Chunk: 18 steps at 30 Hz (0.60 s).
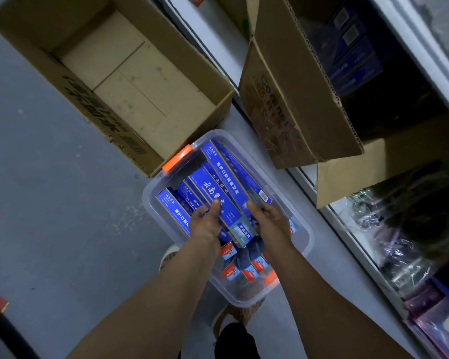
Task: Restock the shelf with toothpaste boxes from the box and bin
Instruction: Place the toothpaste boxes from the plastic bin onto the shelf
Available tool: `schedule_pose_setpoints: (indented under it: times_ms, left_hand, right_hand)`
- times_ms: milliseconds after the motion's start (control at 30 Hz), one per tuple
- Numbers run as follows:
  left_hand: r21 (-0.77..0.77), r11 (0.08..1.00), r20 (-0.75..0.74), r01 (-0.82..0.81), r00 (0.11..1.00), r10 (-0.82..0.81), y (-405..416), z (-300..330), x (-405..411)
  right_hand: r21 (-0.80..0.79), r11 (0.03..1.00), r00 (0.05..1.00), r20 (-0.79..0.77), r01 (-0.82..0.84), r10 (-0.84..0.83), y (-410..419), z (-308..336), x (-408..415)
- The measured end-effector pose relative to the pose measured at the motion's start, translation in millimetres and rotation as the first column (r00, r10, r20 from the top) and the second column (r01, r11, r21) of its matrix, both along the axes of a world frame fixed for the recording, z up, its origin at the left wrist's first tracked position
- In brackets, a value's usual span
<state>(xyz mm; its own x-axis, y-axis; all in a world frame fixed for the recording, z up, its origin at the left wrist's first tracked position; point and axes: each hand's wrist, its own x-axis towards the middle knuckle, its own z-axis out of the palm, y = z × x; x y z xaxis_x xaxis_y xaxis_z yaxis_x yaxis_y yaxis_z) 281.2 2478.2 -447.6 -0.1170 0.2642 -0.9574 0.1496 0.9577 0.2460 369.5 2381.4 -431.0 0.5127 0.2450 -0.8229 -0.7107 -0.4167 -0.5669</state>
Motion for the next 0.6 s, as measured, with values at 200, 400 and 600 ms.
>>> schedule_pose_setpoints:
  times_ms: [200, 400, 600]
  left_hand:
    - [0.053, 0.998, 0.084, -0.045, 0.996, 0.040, 4.2, 58.5, -6.4]
    - [0.079, 0.993, 0.179, -0.088, 0.981, 0.073, 4.1, 147.2, -6.7]
    - [0.161, 0.986, 0.344, -0.043, 0.939, -0.015, 11.9, 247.5, -1.8]
  right_hand:
    - [-0.075, 0.994, 0.997, 0.028, 0.075, -0.073, 1.8, 64.0, 6.2]
    - [-0.028, 0.996, 0.996, 0.040, 0.083, -0.082, -3.0, 154.4, 11.1]
    - [0.114, 0.979, 0.983, 0.048, 0.169, -0.176, -2.3, 261.8, 3.5]
